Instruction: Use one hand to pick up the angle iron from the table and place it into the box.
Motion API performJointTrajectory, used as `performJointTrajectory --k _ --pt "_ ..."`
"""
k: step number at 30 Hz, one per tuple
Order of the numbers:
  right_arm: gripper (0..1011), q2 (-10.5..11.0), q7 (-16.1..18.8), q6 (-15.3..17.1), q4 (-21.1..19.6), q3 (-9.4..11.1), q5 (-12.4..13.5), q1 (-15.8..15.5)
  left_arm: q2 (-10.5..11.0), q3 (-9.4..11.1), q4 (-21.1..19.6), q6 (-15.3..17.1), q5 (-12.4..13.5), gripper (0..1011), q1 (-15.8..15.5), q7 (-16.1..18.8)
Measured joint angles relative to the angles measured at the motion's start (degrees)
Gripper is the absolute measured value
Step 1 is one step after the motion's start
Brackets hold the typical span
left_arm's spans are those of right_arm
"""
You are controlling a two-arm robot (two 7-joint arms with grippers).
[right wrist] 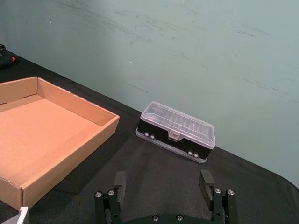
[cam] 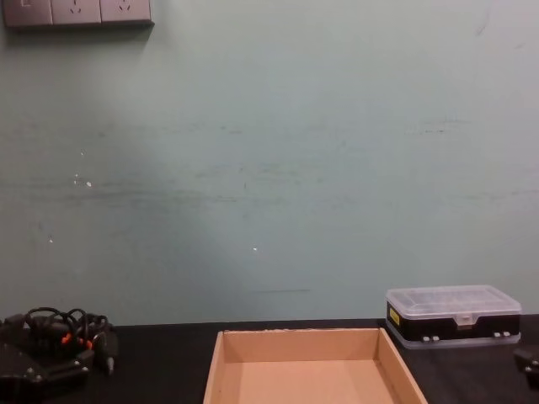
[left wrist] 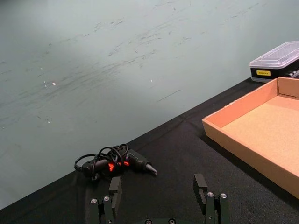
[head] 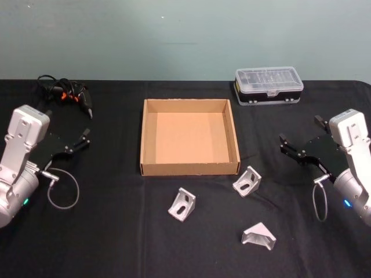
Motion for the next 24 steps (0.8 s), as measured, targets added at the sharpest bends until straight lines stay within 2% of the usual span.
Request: performJointTrajectory --k 9,13,22,24 --pt "1003 0.01 0.02 0.01 -0.09 0.07 -0.01 -0.07 0.0 0.0 0.0 0.0 0.0 1011 0.0 0.0" --pt "1003 0.73 1.06 1.28 -2.54 0.83 0.43 -1.24 0.0 0.0 0.0 0.0 0.0 1011 0.0 0.0" --pt "1003 4.29 6.38 9.58 -12.78 4.23 6.36 -6.18 0.0 0.0 0.0 0.0 0.0 1011 0.0 0.0" --pt "1003 5.13 7.72 12.37 -14.92 4.79 7.7 -7.22 0.0 0.0 0.0 0.0 0.0 1011 0.0 0.0"
